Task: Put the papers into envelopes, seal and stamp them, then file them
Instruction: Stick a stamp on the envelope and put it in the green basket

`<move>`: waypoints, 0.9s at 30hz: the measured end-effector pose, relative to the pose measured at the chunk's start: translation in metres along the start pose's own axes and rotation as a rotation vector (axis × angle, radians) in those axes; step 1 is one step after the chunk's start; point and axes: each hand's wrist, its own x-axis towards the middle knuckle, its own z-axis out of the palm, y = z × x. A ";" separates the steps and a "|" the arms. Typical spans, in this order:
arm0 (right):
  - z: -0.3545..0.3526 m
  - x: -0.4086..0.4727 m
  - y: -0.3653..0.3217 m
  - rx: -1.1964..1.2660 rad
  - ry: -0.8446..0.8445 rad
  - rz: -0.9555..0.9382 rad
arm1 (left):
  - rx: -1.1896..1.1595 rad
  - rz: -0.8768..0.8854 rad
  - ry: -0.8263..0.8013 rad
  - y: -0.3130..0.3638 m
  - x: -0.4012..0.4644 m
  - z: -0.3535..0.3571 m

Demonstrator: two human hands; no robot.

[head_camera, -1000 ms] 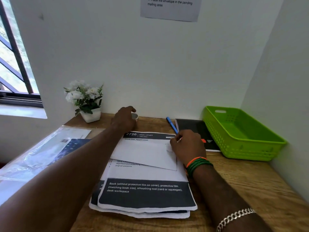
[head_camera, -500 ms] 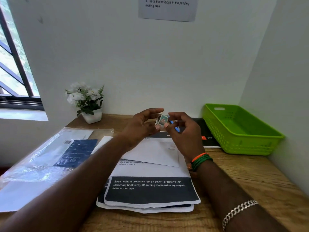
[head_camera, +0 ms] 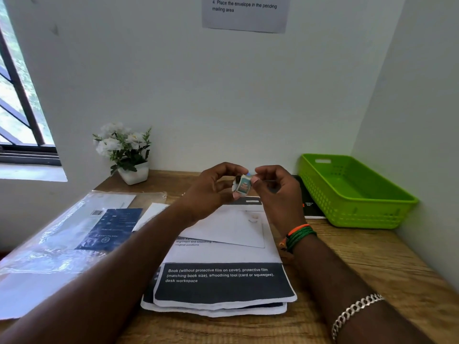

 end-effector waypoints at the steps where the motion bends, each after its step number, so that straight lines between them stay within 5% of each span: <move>1: 0.000 0.001 0.001 0.007 0.006 0.008 | 0.013 0.012 -0.003 0.001 0.000 0.001; 27: -0.002 -0.001 -0.001 -0.023 -0.039 0.027 | 0.102 0.032 -0.004 0.002 -0.001 0.002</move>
